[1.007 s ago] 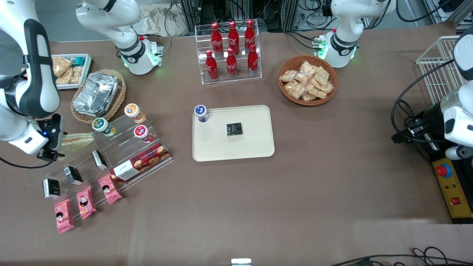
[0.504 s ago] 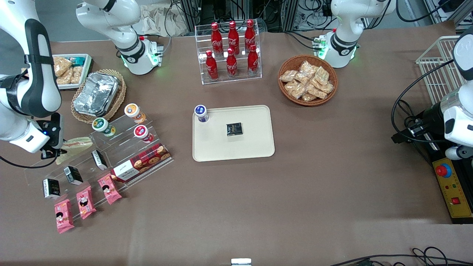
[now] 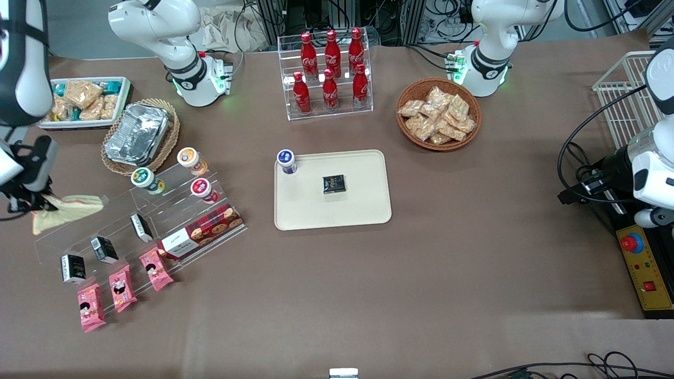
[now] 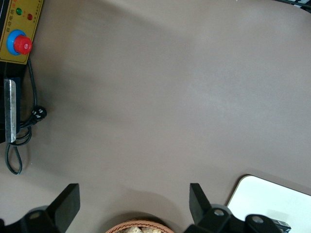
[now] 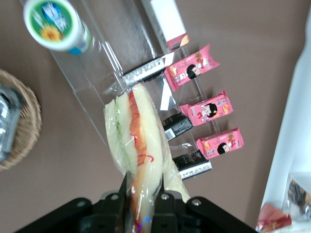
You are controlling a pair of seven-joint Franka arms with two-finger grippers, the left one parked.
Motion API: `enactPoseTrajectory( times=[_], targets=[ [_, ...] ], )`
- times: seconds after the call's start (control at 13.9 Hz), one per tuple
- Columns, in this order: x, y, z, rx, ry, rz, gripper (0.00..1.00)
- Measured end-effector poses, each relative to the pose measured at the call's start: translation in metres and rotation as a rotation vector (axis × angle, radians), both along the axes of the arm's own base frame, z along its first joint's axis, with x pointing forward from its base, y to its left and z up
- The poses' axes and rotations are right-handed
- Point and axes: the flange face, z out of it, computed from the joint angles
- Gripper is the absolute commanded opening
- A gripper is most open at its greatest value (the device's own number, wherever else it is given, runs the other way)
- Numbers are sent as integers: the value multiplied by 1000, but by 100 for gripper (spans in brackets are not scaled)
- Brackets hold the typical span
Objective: Place sandwich on tray
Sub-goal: 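Carry the sandwich with the right gripper over the cream tray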
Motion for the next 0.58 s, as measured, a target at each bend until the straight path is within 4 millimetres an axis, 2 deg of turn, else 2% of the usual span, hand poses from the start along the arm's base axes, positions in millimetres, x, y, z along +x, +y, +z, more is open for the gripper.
enactPoseTrajectory(
  times=[0.07,0.14,0.36,0.58],
  targets=[
    [-7,15,13,21,8,-29,0],
    [-12,37,23,39,25,-56,0],
    [-19,132,38,50,69,-132,0],
    [-26,229,36,50,79,-188,0]
  ],
)
